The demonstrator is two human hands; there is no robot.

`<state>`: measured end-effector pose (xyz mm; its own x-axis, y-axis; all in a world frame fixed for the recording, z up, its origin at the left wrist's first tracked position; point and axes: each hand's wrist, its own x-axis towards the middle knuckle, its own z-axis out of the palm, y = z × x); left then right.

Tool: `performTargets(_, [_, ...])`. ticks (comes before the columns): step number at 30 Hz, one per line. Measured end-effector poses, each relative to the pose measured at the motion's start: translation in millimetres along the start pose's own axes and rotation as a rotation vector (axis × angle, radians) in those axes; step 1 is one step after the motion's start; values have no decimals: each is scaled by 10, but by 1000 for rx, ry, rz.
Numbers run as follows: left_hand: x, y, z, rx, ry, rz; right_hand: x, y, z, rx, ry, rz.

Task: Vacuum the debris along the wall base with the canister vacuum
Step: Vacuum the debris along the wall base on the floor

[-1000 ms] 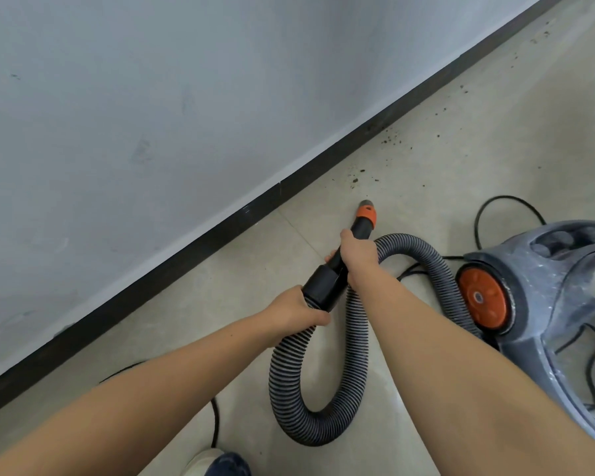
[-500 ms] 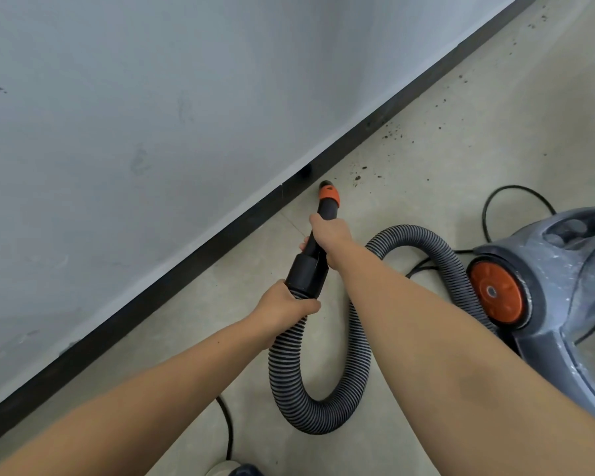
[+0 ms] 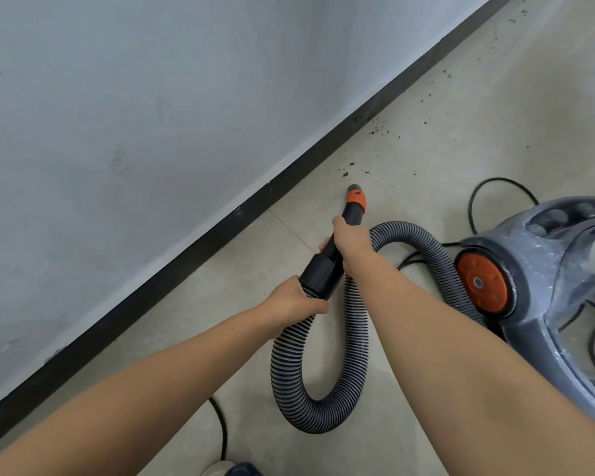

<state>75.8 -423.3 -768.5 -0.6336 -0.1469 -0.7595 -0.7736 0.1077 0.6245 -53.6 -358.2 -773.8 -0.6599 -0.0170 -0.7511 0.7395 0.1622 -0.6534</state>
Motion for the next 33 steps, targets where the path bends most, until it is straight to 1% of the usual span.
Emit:
performTargets(10, [38, 36, 48, 54, -40, -5, -1, 5, -107, 35, 46, -6])
performTargets(21, [199, 472, 162, 96, -132, -4, 192, -207, -414, 79, 108, -11])
performTargets(27, [216, 440, 229, 32, -112, -9, 228, -203, -431, 88, 103, -11])
performTargets(33, [134, 198, 82, -83, -10, -21, 172, -144, -46, 15, 2, -18])
